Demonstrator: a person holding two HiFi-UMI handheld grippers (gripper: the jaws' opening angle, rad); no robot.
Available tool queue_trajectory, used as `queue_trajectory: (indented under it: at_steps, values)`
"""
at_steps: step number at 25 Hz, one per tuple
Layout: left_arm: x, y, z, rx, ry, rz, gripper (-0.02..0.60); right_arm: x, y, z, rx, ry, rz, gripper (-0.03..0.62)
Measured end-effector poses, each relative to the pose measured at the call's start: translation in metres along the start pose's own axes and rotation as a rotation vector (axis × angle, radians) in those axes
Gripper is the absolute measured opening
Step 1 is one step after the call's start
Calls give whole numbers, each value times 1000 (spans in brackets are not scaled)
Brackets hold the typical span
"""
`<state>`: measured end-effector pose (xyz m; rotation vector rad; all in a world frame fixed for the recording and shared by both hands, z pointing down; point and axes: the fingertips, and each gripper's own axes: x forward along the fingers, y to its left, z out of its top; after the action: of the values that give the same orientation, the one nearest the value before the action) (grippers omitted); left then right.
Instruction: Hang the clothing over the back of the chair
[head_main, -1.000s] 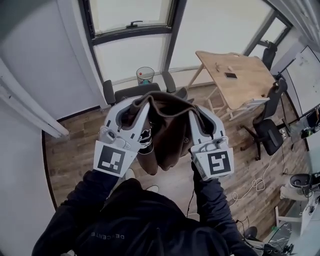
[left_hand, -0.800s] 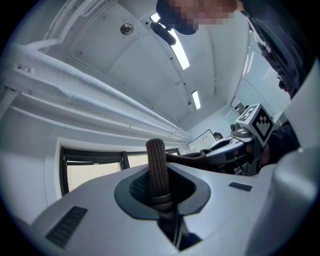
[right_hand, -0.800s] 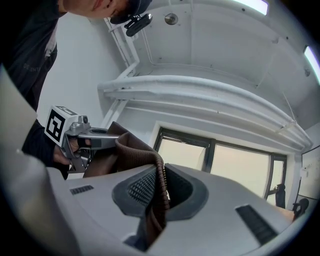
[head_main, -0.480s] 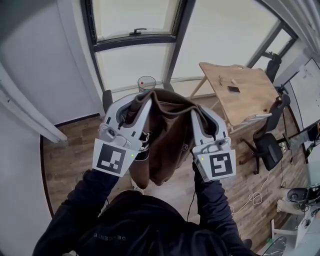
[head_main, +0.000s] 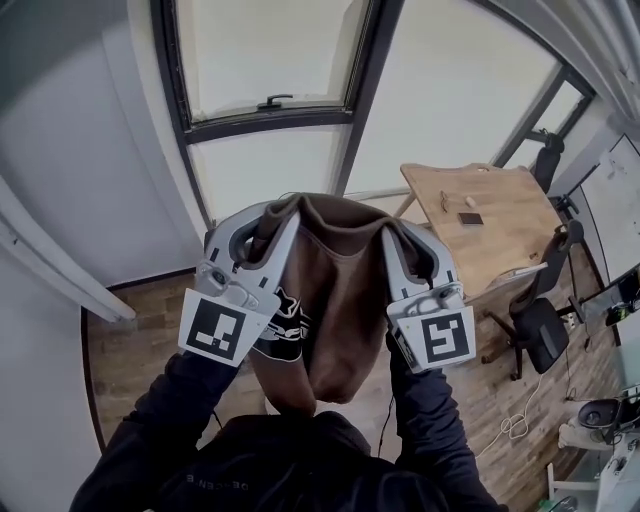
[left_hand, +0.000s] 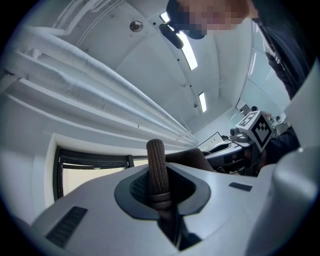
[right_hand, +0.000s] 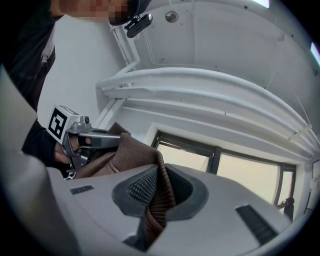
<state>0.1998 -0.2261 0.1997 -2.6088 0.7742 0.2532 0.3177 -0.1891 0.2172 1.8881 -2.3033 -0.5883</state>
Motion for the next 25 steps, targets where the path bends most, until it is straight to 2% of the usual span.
queue_trajectory:
  at_steps: [4,9,14,20,25]
  values:
    - [28,27,-35,-55,44,24,48,38,-12,-29,3,37,67,41]
    - [50,46,-79,-54,83,73,48,77,-19,-66,98,70,187,43]
    - [49,57,-131,-67,179,102,48,107,-9,-112,139,110,319,43]
    - [44,67,-177,-67,268,78,48,129,9,-152,174,135,436,44]
    - [41,67,-204,-80,291,48,49,137,18,-180,179,133,484,45]
